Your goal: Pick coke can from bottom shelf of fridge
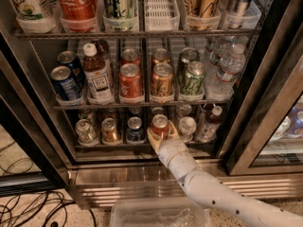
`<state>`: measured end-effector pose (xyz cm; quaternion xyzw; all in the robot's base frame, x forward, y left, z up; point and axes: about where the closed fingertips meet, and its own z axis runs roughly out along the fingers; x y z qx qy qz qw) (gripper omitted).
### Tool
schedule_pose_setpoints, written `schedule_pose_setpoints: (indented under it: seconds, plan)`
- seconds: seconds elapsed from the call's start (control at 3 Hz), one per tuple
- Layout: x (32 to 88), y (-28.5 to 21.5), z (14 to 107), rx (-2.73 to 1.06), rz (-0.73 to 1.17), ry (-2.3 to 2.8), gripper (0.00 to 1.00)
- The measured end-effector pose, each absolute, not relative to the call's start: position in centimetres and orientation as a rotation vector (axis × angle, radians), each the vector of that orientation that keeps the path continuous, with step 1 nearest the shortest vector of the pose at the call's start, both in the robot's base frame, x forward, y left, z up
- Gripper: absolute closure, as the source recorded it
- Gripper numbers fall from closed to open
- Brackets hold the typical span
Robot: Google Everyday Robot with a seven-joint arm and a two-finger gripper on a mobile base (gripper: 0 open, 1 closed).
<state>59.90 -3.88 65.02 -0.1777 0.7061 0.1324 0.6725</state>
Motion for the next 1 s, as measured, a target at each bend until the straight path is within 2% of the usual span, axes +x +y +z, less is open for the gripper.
schedule_pose_setpoints:
  seconds: [1.0]
  plan:
    - [57.0,-2.8,66.2,-0.551,0.323,1.662,1.00]
